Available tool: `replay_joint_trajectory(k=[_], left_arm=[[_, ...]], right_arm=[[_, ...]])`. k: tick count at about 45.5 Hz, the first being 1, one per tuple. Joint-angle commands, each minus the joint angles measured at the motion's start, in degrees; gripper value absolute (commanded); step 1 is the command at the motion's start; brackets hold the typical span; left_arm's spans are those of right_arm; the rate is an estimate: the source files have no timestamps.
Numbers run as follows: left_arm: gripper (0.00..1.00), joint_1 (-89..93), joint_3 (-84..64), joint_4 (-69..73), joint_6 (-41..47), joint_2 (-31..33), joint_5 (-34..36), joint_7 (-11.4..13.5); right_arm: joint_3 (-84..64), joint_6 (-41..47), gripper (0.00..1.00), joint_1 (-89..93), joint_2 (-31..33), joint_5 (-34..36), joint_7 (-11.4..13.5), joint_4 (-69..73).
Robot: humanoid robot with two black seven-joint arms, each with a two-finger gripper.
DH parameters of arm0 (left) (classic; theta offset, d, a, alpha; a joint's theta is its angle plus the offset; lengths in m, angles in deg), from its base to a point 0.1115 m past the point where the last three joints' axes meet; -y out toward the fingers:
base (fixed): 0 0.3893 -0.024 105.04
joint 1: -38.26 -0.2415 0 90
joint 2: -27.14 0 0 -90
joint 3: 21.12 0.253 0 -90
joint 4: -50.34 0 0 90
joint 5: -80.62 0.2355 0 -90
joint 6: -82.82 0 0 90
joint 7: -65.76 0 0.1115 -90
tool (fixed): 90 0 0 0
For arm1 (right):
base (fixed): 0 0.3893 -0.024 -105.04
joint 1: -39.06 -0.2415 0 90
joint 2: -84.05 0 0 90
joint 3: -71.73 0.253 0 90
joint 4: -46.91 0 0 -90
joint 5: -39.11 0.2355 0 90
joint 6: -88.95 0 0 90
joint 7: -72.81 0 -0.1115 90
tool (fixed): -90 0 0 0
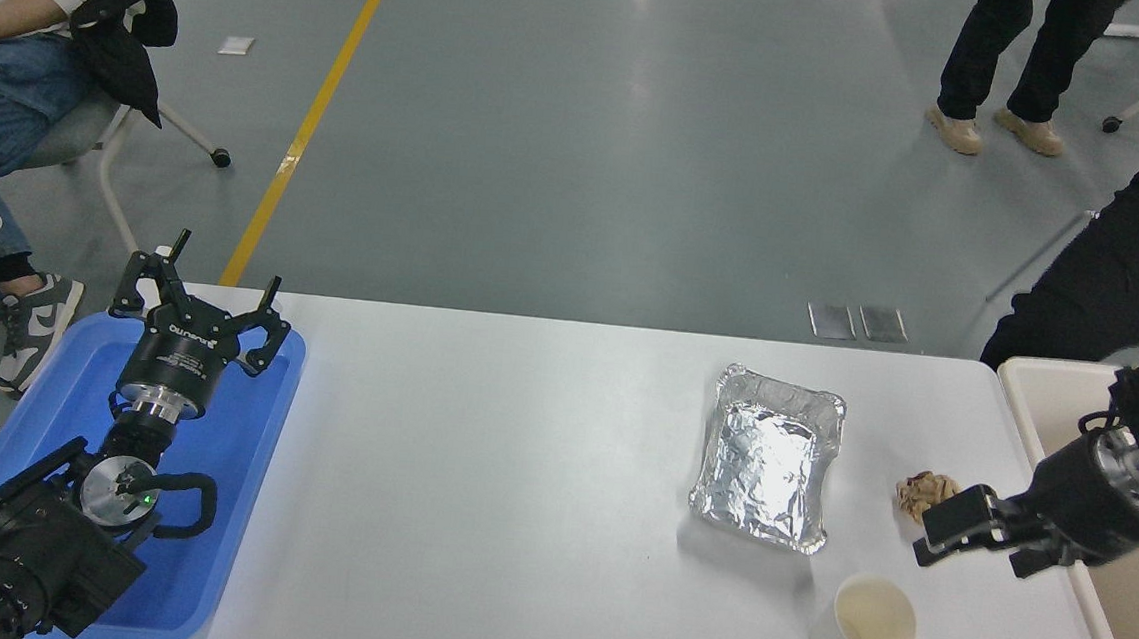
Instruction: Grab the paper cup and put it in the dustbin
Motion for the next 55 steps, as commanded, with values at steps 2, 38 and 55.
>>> replay_joint_trajectory(k=[2, 38, 55], left_arm=[[1.0, 0.0, 0.0, 0.01, 0.0, 0.0, 0.0, 0.0], [1.0, 0.0, 0.0, 0.01, 0.0, 0.0, 0.0, 0.0], [1.0, 0.0, 0.09, -0.07, 0.0, 0.0, 0.0, 0.0]], right_arm=[[5.09, -4.49, 1.0, 10.48, -0.2, -0.82, -0.09, -3.32], [7.55, -19.07, 0.71, 23.4, -6.09, -3.27, -0.53, -10.09], [6.5, -19.96, 0.0, 21.55, -5.3, -9.44, -0.62, -9.73]])
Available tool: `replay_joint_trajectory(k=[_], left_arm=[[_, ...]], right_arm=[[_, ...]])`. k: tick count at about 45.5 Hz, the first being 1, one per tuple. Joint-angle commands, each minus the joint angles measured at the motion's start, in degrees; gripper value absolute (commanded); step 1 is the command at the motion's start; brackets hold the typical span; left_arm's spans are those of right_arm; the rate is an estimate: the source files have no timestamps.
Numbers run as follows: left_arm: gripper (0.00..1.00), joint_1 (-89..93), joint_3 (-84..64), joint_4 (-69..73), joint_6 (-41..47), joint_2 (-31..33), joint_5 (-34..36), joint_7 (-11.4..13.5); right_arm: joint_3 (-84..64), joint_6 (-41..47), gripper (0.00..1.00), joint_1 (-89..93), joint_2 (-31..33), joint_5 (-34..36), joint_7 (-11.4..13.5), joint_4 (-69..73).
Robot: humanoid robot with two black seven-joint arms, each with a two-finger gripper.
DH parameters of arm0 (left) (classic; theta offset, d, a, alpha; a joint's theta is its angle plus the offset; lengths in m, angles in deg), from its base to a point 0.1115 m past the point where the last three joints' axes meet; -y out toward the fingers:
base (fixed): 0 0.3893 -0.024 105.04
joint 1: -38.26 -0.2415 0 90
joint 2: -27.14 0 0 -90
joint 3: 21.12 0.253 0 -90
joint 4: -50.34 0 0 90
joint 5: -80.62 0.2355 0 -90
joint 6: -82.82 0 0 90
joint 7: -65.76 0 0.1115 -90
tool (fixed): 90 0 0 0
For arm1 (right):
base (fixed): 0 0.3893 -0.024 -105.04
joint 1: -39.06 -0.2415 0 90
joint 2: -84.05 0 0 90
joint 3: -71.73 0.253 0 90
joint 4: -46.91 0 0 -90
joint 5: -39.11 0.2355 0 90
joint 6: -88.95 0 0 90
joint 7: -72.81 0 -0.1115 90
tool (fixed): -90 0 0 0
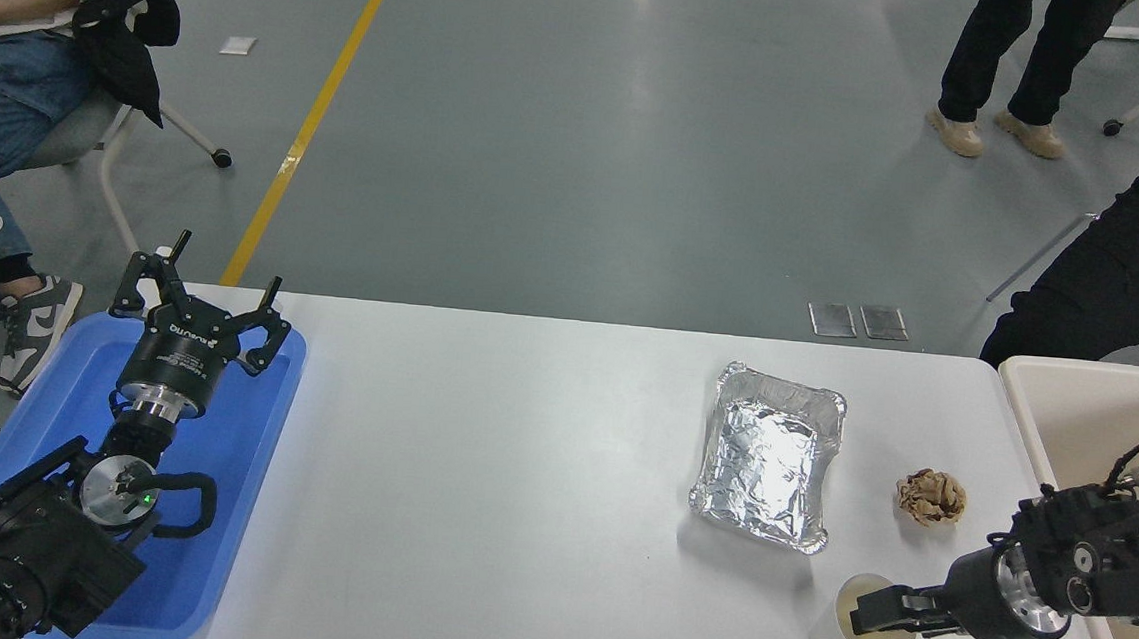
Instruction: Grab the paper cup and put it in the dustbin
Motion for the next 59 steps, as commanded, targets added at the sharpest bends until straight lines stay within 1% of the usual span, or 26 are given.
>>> replay_joint_trajectory(k=[1, 10, 17, 30, 33, 45, 59], left_arm=[[1.0, 0.0, 0.03, 0.03, 0.0, 0.0, 0.0, 0.0], [1.0, 0.0, -0.06, 0.03, 0.0, 0.0, 0.0, 0.0], [1.0, 0.0, -0.06, -0.05, -0.09, 0.0, 0.0, 0.0], [1.0, 0.0, -0.06, 0.03, 0.0, 0.0, 0.0, 0.0], [1.0, 0.0, 0.03, 0.04, 0.0, 0.0, 0.0, 0.0], [1.0, 0.0, 0.03, -0.05, 0.0, 0.0, 0.0, 0.0], [1.0, 0.0, -0.06, 0.03, 0.0, 0.0, 0.0, 0.0]], right_arm=[[-0.31, -0.84, 0.0, -0.62, 0.28, -1.92, -0.21, -0.01], [-0.66, 0.39, 0.0, -2.64, 0.81, -2.01, -0.21, 0.52], [-2.42, 2.85, 0.0, -8.52, 3.79, -2.01, -0.3, 2.89], [-3.12, 16.82, 0.0, -30.75, 12.41, -2.54, -0.39, 9.04], [-3.83, 20.6, 0.0, -36.11, 13.46, -2.63, -0.39, 9.49], [-4.27, 29.04, 0.0, -48.6, 14.87, -2.63, -0.3, 9.4], [-4.36, 35.02, 0.0, -58.89, 15.49, -2.54, -0.3, 9.31]])
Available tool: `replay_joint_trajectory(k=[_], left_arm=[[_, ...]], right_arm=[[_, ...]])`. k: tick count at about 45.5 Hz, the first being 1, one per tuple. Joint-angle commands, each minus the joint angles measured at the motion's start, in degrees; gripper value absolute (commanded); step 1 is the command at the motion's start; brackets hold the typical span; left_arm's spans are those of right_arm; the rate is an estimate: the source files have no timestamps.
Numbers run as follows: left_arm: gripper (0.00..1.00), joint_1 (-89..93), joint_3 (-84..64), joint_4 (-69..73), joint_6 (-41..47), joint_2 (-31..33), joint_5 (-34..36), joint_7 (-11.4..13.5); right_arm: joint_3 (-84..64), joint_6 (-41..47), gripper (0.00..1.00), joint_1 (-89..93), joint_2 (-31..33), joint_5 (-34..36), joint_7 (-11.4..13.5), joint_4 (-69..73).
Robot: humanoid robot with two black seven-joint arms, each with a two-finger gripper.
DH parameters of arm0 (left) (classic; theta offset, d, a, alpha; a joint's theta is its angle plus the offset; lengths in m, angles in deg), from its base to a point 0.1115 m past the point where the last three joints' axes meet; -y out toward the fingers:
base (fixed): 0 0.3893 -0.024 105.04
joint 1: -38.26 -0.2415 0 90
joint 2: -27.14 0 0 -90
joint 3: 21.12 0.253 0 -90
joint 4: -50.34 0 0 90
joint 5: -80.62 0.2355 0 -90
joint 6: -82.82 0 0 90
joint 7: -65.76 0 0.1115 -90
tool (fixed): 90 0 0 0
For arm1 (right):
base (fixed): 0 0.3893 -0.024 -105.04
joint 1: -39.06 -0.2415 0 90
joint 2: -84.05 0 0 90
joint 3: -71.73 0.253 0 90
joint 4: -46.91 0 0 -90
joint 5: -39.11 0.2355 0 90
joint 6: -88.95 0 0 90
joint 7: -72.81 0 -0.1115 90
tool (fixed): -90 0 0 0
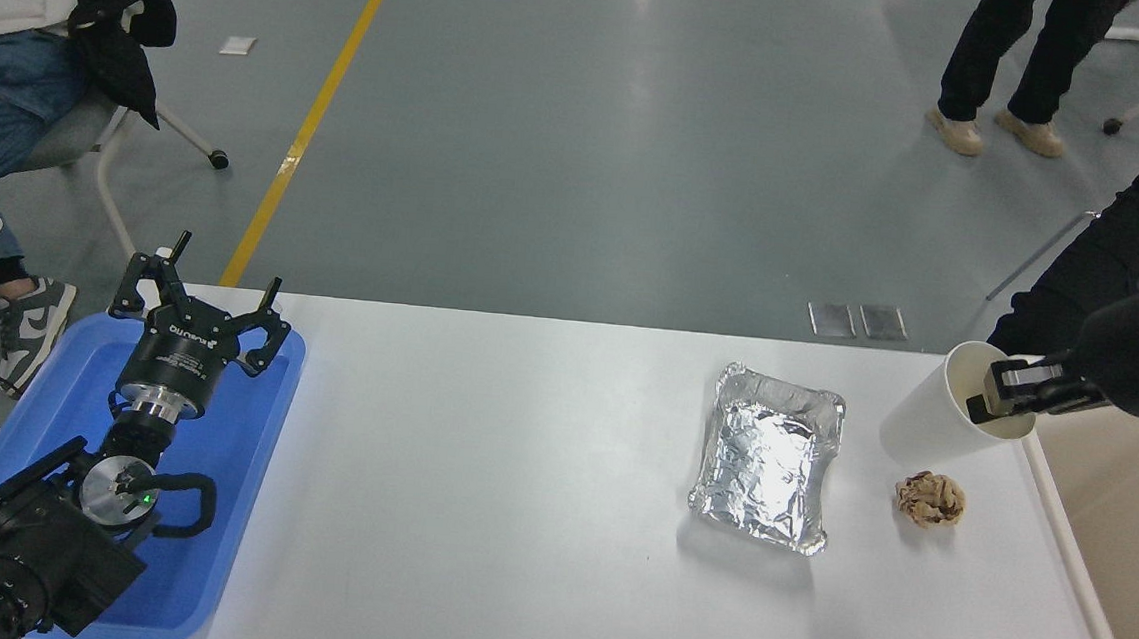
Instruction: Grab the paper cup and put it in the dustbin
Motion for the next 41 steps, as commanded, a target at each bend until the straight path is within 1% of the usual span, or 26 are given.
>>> replay_joint_trajectory(k=[1, 33, 41], left_arm=[[1.0, 0.0, -0.02, 0.03, 0.02, 0.0, 0.0, 0.0], [1.0, 0.0, -0.02, -0.06, 0.02, 0.0, 0.0, 0.0], [1.0, 0.0, -0.02, -0.06, -0.07, 0.0, 0.0, 0.0]], right_arm=[[-0.1, 5.19, 0.0, -8.75, 1.24, 0.04, 0.03, 0.18], [-0.1, 5.55, 0.0, -8.57, 1.6, -0.13, 0.29, -0.17], [-0.1, 4.58, 0.0, -4.63, 1.6, -0.22, 0.64, -4.47]])
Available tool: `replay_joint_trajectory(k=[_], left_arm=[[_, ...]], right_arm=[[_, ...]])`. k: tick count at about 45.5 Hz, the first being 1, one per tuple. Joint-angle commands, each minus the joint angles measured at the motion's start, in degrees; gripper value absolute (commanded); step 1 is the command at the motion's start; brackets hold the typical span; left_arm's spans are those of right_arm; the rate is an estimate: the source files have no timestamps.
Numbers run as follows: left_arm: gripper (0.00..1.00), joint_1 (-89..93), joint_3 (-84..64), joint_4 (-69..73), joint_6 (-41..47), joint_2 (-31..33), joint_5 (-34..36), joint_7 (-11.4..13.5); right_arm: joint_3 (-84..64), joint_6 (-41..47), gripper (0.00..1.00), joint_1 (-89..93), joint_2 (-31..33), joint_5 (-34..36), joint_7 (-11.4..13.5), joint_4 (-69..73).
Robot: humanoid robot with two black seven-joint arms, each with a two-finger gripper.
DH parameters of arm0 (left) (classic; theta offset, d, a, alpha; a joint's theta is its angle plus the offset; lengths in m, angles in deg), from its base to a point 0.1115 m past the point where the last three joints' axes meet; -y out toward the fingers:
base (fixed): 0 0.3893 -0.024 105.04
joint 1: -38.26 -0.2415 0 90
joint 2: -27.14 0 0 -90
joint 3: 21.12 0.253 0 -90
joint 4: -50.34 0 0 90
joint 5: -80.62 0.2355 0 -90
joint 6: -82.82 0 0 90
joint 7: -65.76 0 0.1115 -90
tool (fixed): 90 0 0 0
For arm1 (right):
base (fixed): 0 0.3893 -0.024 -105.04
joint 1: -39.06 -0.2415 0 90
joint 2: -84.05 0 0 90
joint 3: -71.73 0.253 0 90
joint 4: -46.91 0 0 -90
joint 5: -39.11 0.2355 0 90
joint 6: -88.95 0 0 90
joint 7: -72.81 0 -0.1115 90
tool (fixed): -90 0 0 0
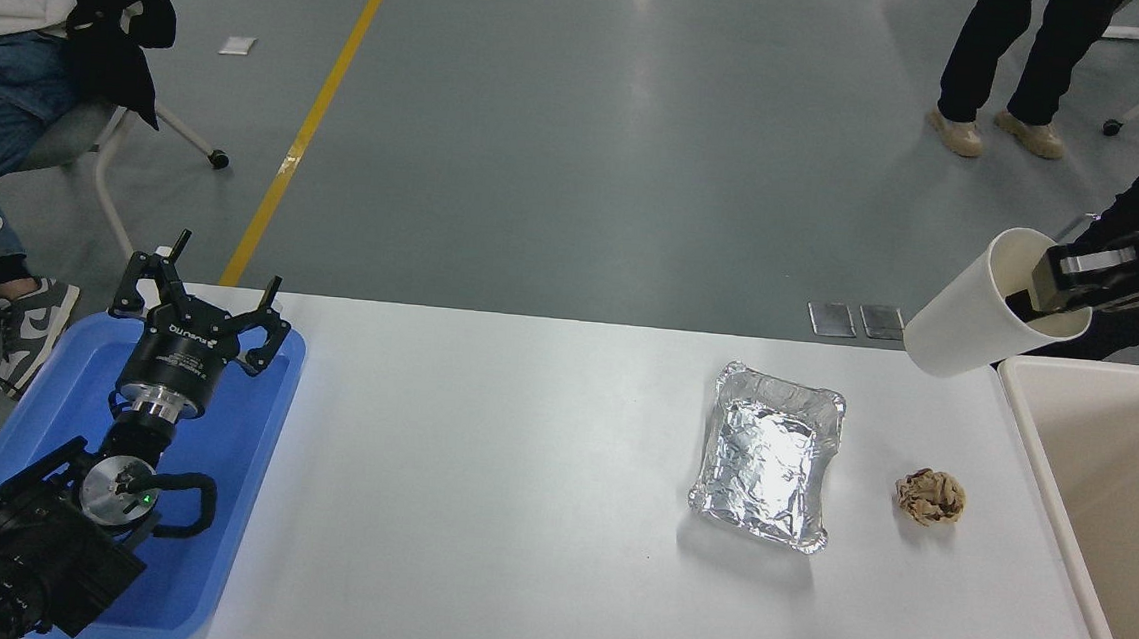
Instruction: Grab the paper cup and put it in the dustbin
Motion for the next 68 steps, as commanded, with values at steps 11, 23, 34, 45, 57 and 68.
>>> replay_joint_trajectory(k=[11, 23, 34, 45, 57, 68], left_arm=[[1.0, 0.0, 0.0, 0.02, 0.0, 0.0, 0.0, 0.0], [1.0, 0.0, 0.0, 0.02, 0.0, 0.0, 0.0, 0.0], [1.0, 0.0, 0.0, 0.02, 0.0, 0.0, 0.0, 0.0], [1.0, 0.0, 0.0, -0.07, 0.0, 0.0, 0.0, 0.0], [1.0, 0.0, 0.0, 0.02, 0.0, 0.0, 0.0, 0.0], [1.0, 0.0, 0.0, 0.02, 0.0, 0.0, 0.0, 0.0]], right_arm=[[0.79, -0.68, 0.0, 8.6, 3.01, -0.11, 0.27, -10.93], [2.81, -12.18, 0.0, 24.93, 4.51, 2.26, 0.45, -26.92], [6.24, -22.47, 0.0, 49.36, 1.7, 15.96, 1.77, -44.94], [7.65, -27.58, 0.0, 69.14, -5.6, 31.43, 1.94, -61.91], [12.56, -34.34, 0.0, 80.58, -10.87, 35.22, 6.42, -70.88], [22.15, -38.21, 0.0, 88.05, -13.07, 35.14, 14.77, -72.64]])
